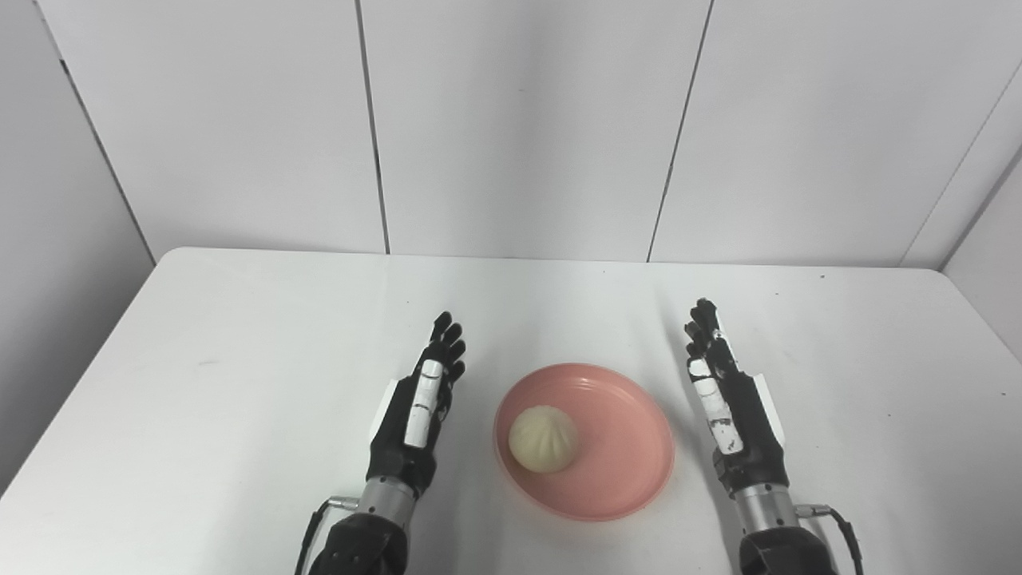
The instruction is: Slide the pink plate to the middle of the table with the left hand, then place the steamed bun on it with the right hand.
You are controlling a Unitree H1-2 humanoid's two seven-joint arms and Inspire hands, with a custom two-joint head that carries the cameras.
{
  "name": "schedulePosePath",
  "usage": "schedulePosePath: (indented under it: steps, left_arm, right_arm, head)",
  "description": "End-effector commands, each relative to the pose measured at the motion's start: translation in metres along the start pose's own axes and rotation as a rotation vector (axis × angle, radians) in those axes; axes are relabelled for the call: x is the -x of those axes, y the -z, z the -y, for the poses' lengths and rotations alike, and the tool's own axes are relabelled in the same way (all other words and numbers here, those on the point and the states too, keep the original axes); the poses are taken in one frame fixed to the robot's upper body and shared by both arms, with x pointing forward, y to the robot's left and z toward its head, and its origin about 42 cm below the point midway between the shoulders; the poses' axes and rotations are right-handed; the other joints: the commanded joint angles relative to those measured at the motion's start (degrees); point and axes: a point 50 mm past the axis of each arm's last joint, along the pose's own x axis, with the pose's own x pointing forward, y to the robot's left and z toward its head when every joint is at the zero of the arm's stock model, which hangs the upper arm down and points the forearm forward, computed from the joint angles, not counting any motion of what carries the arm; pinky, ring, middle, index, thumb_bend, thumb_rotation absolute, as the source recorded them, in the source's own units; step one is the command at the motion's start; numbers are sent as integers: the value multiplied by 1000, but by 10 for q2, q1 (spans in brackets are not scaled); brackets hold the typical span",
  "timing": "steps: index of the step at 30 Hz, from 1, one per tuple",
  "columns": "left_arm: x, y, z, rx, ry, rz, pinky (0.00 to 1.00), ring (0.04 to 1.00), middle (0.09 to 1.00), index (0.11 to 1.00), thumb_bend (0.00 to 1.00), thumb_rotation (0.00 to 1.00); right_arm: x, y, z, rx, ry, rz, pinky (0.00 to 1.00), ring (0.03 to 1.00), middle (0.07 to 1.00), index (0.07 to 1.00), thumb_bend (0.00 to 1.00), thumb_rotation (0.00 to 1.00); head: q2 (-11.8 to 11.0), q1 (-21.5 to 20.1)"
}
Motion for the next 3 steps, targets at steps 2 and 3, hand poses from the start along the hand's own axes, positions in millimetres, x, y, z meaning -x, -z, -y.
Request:
schedulePosePath:
  steps: [2, 3]
  left_arm:
    - [4, -1, 1, 16, 6, 18, 1000, 1000, 1000, 1000, 588, 989]
    - [5, 0, 2, 14, 3, 19, 1000, 1000, 1000, 1000, 582, 989]
  right_arm:
    - [-7, -14, -3, -21, 12, 56, 1000, 1000, 1000, 1000, 623, 875]
    - [-6, -14, -3, -22, 13, 53, 1000, 1000, 1000, 1000, 624, 873]
  head:
    - [-1, 1]
    - [-1, 1]
